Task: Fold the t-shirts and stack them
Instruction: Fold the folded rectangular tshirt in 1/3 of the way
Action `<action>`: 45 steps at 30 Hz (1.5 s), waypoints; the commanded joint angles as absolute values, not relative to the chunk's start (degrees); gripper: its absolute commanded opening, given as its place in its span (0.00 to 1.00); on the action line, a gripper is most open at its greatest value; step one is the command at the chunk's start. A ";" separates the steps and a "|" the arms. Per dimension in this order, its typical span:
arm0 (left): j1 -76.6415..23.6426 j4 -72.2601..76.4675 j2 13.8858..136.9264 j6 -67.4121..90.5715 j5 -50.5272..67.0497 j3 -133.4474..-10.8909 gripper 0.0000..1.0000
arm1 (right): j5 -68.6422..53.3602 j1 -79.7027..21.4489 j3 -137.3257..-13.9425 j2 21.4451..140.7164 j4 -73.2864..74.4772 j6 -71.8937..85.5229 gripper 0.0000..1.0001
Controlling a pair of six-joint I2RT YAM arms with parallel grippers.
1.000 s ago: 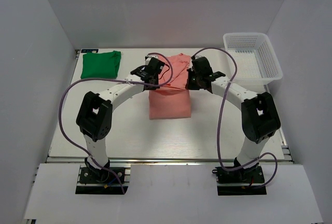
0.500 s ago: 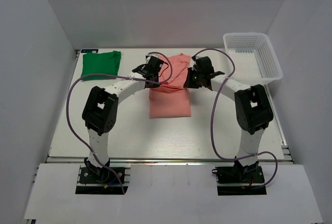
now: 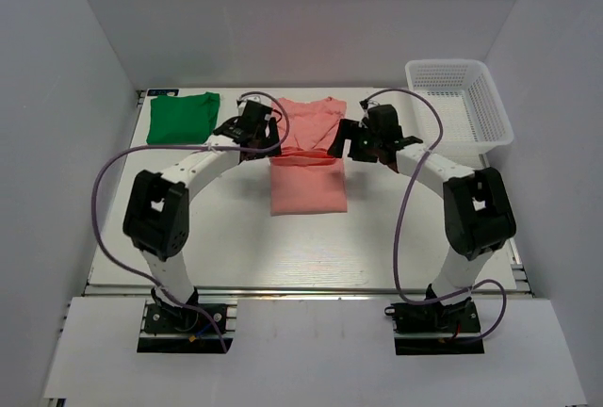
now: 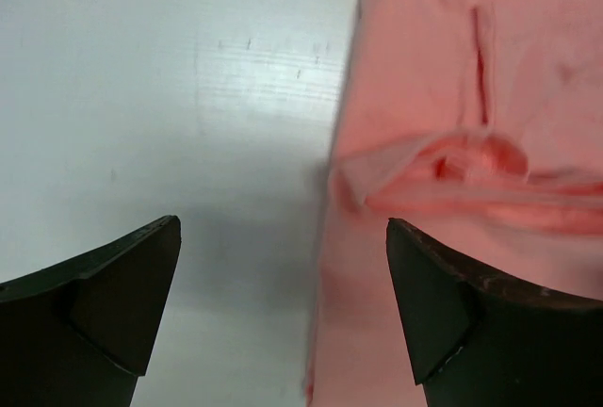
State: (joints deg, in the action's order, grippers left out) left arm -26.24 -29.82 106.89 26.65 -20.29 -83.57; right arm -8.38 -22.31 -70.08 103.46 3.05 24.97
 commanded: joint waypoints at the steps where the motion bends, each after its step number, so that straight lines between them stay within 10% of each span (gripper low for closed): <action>1: -27.15 -28.04 96.70 28.82 -16.61 -75.52 1.00 | -15.37 -23.81 -66.19 97.65 -1.76 22.25 0.90; 14: -28.21 -25.58 75.32 34.98 -5.45 -44.13 1.00 | -32.87 -31.02 -74.88 110.56 -6.49 16.43 0.90; 33: -28.21 -28.12 73.56 33.22 -3.78 -42.19 1.00 | -29.52 -27.69 -96.69 135.70 -15.02 24.96 0.90; 45: -28.21 -21.99 72.33 30.06 -0.19 -42.10 1.00 | -20.57 -26.80 -104.42 126.75 -3.87 13.46 0.90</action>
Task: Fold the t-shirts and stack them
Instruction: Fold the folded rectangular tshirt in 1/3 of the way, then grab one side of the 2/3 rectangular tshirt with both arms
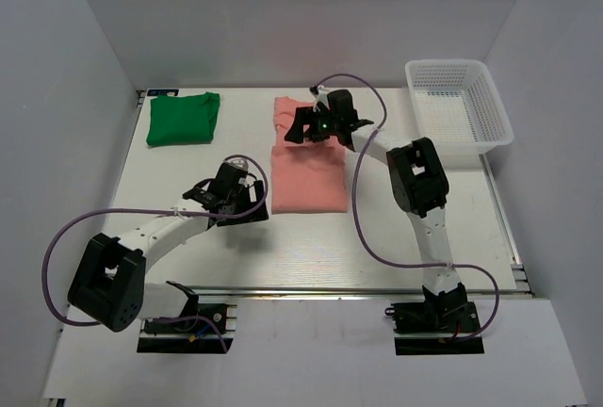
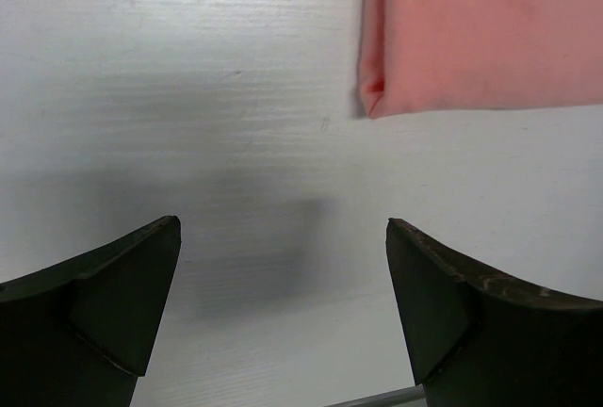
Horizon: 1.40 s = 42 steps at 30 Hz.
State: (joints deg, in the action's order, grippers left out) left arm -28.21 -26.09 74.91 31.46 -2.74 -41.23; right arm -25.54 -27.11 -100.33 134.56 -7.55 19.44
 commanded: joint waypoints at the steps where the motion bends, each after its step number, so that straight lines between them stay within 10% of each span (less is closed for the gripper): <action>1: -28.21 -21.45 72.33 29.36 0.61 -42.10 1.00 | -20.04 -26.81 -102.59 122.56 -3.87 12.93 0.90; 13: -28.21 -15.65 82.95 26.10 5.09 -47.54 1.00 | -5.81 -26.37 -57.25 91.24 -2.82 19.32 0.90; 23: -28.21 -11.43 90.96 24.52 7.11 -48.16 1.00 | -6.76 -26.19 -43.16 86.04 -2.11 23.02 0.90; 27: -28.21 -10.73 92.98 23.99 8.17 -48.87 0.82 | -10.54 -26.37 -42.63 89.72 -3.95 23.47 0.90; 34: -28.21 -7.04 94.75 23.99 14.32 -47.03 0.38 | -14.50 -26.46 -43.95 94.65 -4.22 24.08 0.65; 42: -29.26 -6.33 94.75 23.99 19.33 -45.88 0.00 | -17.75 -26.46 -41.05 91.94 -2.73 24.00 0.00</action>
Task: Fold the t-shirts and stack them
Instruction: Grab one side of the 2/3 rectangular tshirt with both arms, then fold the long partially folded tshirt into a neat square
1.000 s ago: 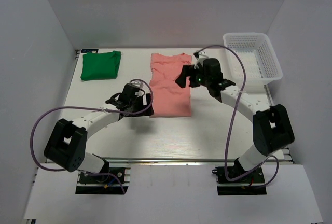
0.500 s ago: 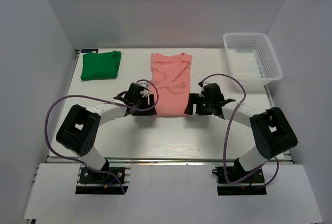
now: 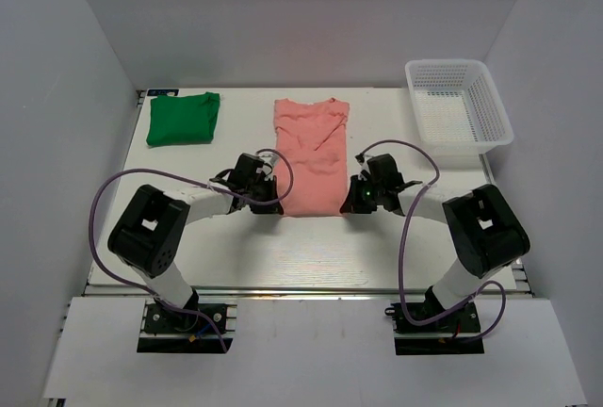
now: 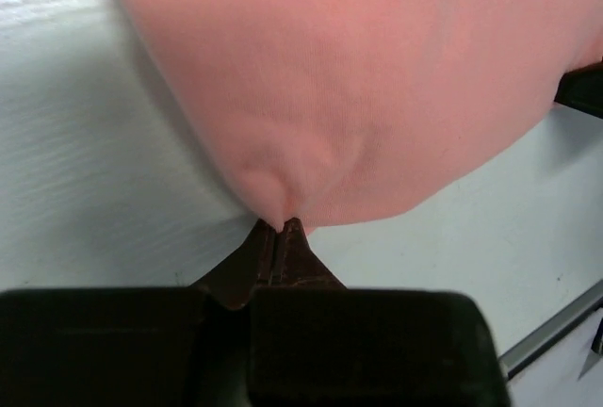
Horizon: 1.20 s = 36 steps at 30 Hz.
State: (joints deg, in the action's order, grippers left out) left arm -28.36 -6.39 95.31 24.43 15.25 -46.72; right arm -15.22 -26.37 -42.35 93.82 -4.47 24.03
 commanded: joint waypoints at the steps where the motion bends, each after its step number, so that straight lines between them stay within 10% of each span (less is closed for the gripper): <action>1: -29.27 -6.94 94.05 23.99 19.94 -45.10 0.00 | -18.45 -26.46 -40.44 91.50 -2.38 24.08 0.00; 24: -35.60 -34.98 60.47 24.09 42.80 -48.76 0.00 | -30.32 -27.77 -40.51 47.90 33.49 21.36 0.00; 36: -34.54 -32.43 64.15 27.77 19.65 -57.30 0.00 | -10.22 -27.25 -48.86 52.11 23.91 26.36 0.00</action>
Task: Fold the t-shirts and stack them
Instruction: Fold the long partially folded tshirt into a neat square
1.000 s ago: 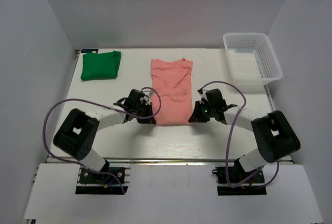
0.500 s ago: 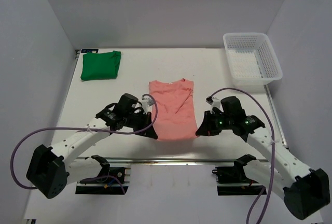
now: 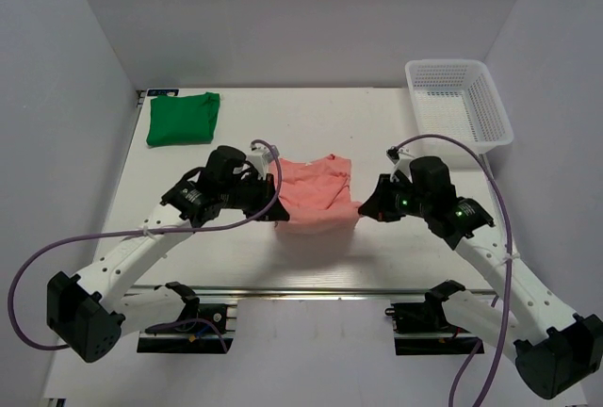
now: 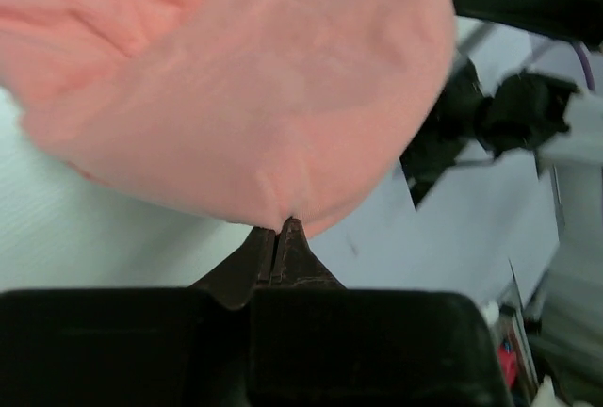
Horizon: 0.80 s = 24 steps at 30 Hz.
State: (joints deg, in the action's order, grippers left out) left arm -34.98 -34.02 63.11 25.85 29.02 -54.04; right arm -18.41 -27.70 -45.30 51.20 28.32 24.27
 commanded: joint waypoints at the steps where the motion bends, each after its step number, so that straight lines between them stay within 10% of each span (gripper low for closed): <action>1: -34.54 -33.39 64.94 29.17 17.34 -58.09 0.00 | -7.32 -27.25 -49.30 52.47 23.91 26.98 0.00; 24: -31.20 -32.96 82.08 33.05 -9.58 -73.12 0.00 | 6.24 -25.49 -69.08 78.74 16.52 24.52 0.00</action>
